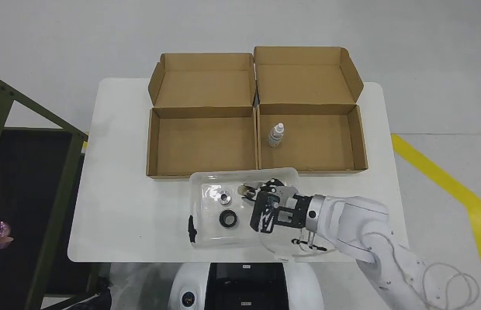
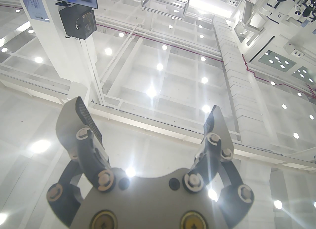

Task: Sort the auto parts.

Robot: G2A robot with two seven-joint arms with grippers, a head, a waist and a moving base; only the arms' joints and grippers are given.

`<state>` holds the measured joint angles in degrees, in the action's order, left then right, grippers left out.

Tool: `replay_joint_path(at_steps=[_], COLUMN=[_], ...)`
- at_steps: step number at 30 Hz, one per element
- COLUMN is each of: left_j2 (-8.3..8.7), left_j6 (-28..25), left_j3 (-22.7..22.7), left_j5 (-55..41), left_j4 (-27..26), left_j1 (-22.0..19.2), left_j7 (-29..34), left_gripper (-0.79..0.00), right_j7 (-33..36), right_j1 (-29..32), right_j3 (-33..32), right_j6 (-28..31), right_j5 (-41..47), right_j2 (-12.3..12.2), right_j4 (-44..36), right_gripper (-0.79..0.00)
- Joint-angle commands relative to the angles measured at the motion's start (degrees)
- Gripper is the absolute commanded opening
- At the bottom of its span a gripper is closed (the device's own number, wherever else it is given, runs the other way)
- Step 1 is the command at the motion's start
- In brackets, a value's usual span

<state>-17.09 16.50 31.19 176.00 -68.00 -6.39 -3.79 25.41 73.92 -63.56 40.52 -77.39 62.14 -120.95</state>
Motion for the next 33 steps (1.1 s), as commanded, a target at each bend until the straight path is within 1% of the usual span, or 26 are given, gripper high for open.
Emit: replay_joint_path(at_steps=[1,7,12,17,24,33], left_j2=[0.00,0.00,0.00,0.00,0.00,0.00], left_j6=[0.0,0.0,0.0,0.0,0.0,0.0], left_j3=[0.0,0.0,0.0,0.0,0.0,0.0], left_j5=[0.0,0.0,0.0,0.0,0.0,0.0], left_j4=[0.0,0.0,0.0,0.0,0.0,0.0], left_j1=[0.0,0.0,0.0,0.0,0.0,0.0], left_j7=[0.0,0.0,0.0,0.0,0.0,0.0], left_gripper=[0.000,0.000,0.000,0.000,0.000,0.000], right_j7=[-3.8,-11.7,-13.4,-15.2,-13.9,-12.4], right_j1=[-0.1,-1.5,-2.5,-2.2,-2.7,-2.4], right_j3=[-0.2,-0.2,-0.5,-1.5,-2.9,-4.5], right_j6=[-1.1,-2.2,-1.4,0.6,2.8,3.4], right_j5=[2.3,12.9,20.4,29.1,39.4,48.0], right_j2=[0.2,0.8,1.0,1.1,0.9,0.6], right_j4=[1.5,6.3,9.1,11.1,13.6,14.6], right_gripper=[-0.785,-0.785,-0.785,-0.785,-0.785,-0.785])
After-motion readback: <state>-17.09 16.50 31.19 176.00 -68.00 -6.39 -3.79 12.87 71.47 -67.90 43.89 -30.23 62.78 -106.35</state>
